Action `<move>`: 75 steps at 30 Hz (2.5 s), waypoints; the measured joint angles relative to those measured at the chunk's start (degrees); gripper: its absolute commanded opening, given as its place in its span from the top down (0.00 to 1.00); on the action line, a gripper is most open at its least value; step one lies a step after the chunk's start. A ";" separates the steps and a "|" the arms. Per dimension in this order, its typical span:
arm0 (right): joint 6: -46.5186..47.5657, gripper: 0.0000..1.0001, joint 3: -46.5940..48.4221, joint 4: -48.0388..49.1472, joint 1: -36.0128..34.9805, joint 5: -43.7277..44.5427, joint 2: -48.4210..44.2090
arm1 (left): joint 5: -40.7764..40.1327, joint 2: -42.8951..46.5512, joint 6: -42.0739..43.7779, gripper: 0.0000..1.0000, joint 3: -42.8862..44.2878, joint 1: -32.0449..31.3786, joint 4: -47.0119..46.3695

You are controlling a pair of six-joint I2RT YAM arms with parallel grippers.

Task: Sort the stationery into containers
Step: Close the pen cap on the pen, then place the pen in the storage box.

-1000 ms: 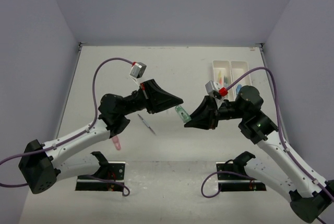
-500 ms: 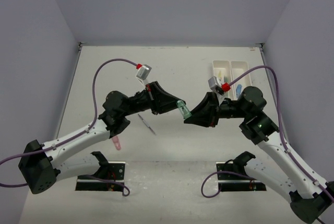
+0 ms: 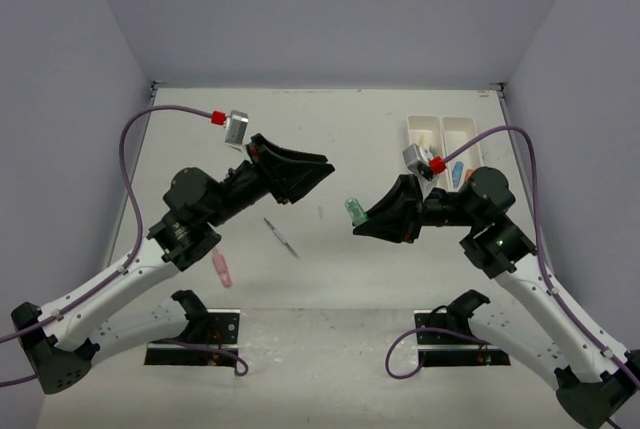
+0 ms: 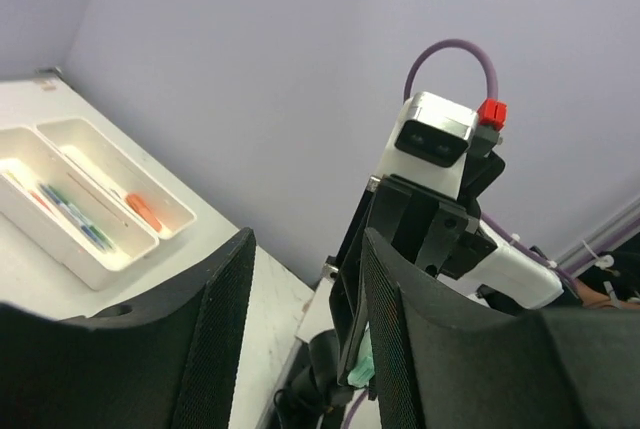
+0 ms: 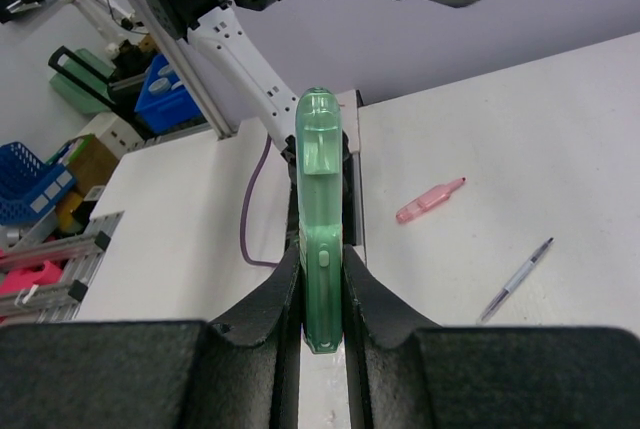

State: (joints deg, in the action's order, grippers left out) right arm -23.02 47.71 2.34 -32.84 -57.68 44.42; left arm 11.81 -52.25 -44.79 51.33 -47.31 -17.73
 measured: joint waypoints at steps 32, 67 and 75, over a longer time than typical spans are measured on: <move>-7.52 1.00 2.64 -1.16 -1.31 2.15 2.94 | 16.54 -10.16 3.86 1.00 -4.89 -4.13 -27.67; 14.26 1.00 14.34 -21.07 30.73 68.85 36.33 | -40.10 13.12 10.14 0.00 3.85 -12.83 34.16; 15.60 0.77 19.86 -20.91 36.33 73.56 52.76 | -36.52 13.50 10.18 0.00 -2.10 -12.83 43.28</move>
State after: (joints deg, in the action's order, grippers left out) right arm -7.42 67.57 -18.57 3.49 15.88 97.18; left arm -24.71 -38.75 -34.61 49.23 -60.14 25.55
